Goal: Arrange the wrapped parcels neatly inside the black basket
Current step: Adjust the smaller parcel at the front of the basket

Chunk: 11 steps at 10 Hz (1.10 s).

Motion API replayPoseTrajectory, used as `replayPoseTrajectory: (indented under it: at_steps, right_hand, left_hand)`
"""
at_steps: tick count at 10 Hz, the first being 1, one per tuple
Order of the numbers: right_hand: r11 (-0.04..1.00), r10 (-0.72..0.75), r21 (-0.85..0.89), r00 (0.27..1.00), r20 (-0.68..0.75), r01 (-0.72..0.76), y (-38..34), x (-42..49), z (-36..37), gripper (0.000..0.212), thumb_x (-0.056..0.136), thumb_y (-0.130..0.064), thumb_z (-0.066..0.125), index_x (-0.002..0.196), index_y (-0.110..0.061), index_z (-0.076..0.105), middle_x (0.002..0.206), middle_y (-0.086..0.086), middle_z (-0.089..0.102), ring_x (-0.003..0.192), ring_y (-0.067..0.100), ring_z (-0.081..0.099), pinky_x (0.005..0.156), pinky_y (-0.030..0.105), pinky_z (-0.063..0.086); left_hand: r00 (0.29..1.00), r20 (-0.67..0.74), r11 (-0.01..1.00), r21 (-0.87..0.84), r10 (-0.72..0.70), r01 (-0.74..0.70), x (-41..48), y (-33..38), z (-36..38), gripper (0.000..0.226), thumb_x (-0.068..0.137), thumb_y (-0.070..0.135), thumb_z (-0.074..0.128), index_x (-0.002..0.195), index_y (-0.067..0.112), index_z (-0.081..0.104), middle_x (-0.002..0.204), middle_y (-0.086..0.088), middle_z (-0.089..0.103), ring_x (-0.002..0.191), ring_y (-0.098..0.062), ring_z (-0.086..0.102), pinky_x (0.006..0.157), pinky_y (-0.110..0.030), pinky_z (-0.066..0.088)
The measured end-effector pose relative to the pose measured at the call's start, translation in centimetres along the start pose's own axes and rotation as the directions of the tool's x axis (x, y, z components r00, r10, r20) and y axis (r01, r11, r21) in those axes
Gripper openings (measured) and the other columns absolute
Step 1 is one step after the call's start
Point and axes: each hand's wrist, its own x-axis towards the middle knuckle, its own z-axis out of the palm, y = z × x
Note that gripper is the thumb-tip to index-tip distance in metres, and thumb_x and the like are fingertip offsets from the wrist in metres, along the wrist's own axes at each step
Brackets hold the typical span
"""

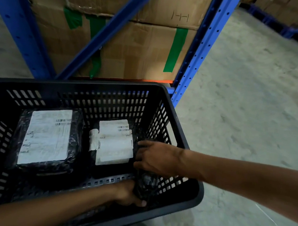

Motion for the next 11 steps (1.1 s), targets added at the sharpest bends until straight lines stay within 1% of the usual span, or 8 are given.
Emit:
replayPoseTrajectory:
  at_steps: [1, 2, 3, 4, 5, 7, 9, 11]
  right_hand:
    - [0.963, 0.036, 0.267, 0.999, 0.006, -0.037, 2.1, 0.9, -1.3, 0.036, 0.077, -0.031, 0.069, 0.113, -0.025, 0.066, 0.102, -0.001, 0.075, 0.101, 0.025, 0.070, 0.100, 0.045, 0.050]
    - [0.721, 0.126, 0.679, 0.989, 0.071, -0.141, 4.8, -0.2, -4.2, 0.032, 0.072, -0.030, 0.079, 0.101, -0.024, 0.068, 0.084, -0.007, 0.071, 0.078, 0.016, 0.066, 0.075, 0.030, 0.052]
    - [0.276, 0.378, 0.952, 0.926, 0.020, -0.133, 6.8, -1.8, -6.3, 0.028, 0.074, -0.034, 0.069, 0.093, -0.014, 0.070, 0.077, -0.005, 0.068, 0.070, 0.012, 0.060, 0.068, 0.027, 0.046]
    - [-0.350, 0.576, 0.935, 0.800, 0.166, 0.058, 7.0, -1.6, -6.7, 0.031, 0.084, -0.032, 0.057, 0.096, -0.009, 0.074, 0.087, 0.004, 0.076, 0.079, 0.021, 0.071, 0.074, 0.033, 0.053]
    - [-0.682, 0.570, 0.709, 0.738, 0.363, 0.178, 6.0, 0.4, -6.9, 0.030, 0.088, -0.034, 0.054, 0.098, -0.017, 0.076, 0.092, 0.007, 0.079, 0.080, 0.025, 0.073, 0.072, 0.033, 0.056]
    - [-0.762, 0.614, 0.610, 0.539, 0.577, 0.216, 4.0, 4.9, -4.9, 0.029, 0.092, -0.031, 0.058, 0.104, -0.010, 0.073, 0.096, 0.011, 0.078, 0.087, 0.031, 0.074, 0.073, 0.036, 0.058]
    - [-0.538, 0.711, 0.779, 0.323, 0.624, -0.322, 2.5, 8.5, 1.7, 0.075, 0.074, -0.070, 0.039, 0.122, -0.018, 0.064, 0.123, 0.021, 0.063, 0.117, 0.039, 0.058, 0.100, 0.043, 0.048]
    - [-0.540, 0.785, 0.841, 0.344, 0.516, -0.029, 3.8, 4.1, -3.4, 0.049, 0.093, -0.032, 0.062, 0.139, -0.015, 0.056, 0.126, 0.014, 0.067, 0.117, 0.031, 0.062, 0.104, 0.043, 0.047]
  left_hand:
    - [0.995, 0.092, 0.999, -0.027, -0.025, 0.027, -2.9, 0.1, -2.3, 0.050, 0.092, 0.033, 0.065, 0.137, 0.012, 0.056, 0.144, -0.011, 0.057, 0.128, -0.023, 0.055, 0.105, -0.027, 0.043]
    - [0.989, 0.122, 0.995, -0.034, -0.085, 0.089, -8.6, -0.3, -6.9, 0.065, 0.091, 0.049, 0.060, 0.146, 0.019, 0.047, 0.153, 0.003, 0.046, 0.138, -0.016, 0.044, 0.117, -0.031, 0.033]
    - [0.998, -0.041, 0.910, -0.415, -0.039, 0.019, -15.2, -1.2, -10.8, 0.084, 0.069, 0.065, 0.071, 0.141, 0.024, 0.056, 0.145, 0.009, 0.055, 0.134, -0.011, 0.050, 0.120, -0.039, 0.030]
    - [0.953, -0.293, 0.557, -0.805, -0.073, -0.205, -18.3, -1.4, -13.4, 0.057, 0.077, 0.057, 0.064, 0.117, 0.017, 0.070, 0.121, -0.011, 0.070, 0.104, -0.027, 0.064, 0.107, -0.050, 0.043]
    - [0.866, -0.476, 0.338, -0.849, -0.155, -0.406, -18.4, -0.3, -14.9, 0.055, 0.087, 0.059, 0.055, 0.116, 0.014, 0.070, 0.104, -0.012, 0.071, 0.090, -0.028, 0.067, 0.089, -0.046, 0.054]
    - [0.643, -0.637, 0.576, -0.738, -0.424, -0.350, -11.9, 0.9, -13.8, 0.044, 0.088, 0.033, 0.066, 0.123, 0.007, 0.058, 0.124, -0.008, 0.067, 0.104, -0.026, 0.067, 0.095, -0.042, 0.054]
    - [0.788, -0.478, 0.714, -0.696, -0.389, -0.070, -9.6, 0.7, -12.3, 0.029, 0.097, 0.010, 0.053, 0.124, -0.001, 0.052, 0.114, -0.008, 0.050, 0.110, -0.028, 0.054, 0.081, -0.026, 0.038]
    - [0.777, -0.577, 0.785, -0.592, -0.253, -0.184, -15.3, 0.2, -11.6, 0.070, 0.097, 0.035, 0.055, 0.157, 0.016, 0.024, 0.159, 0.001, 0.035, 0.137, -0.019, 0.044, 0.098, -0.022, 0.035]
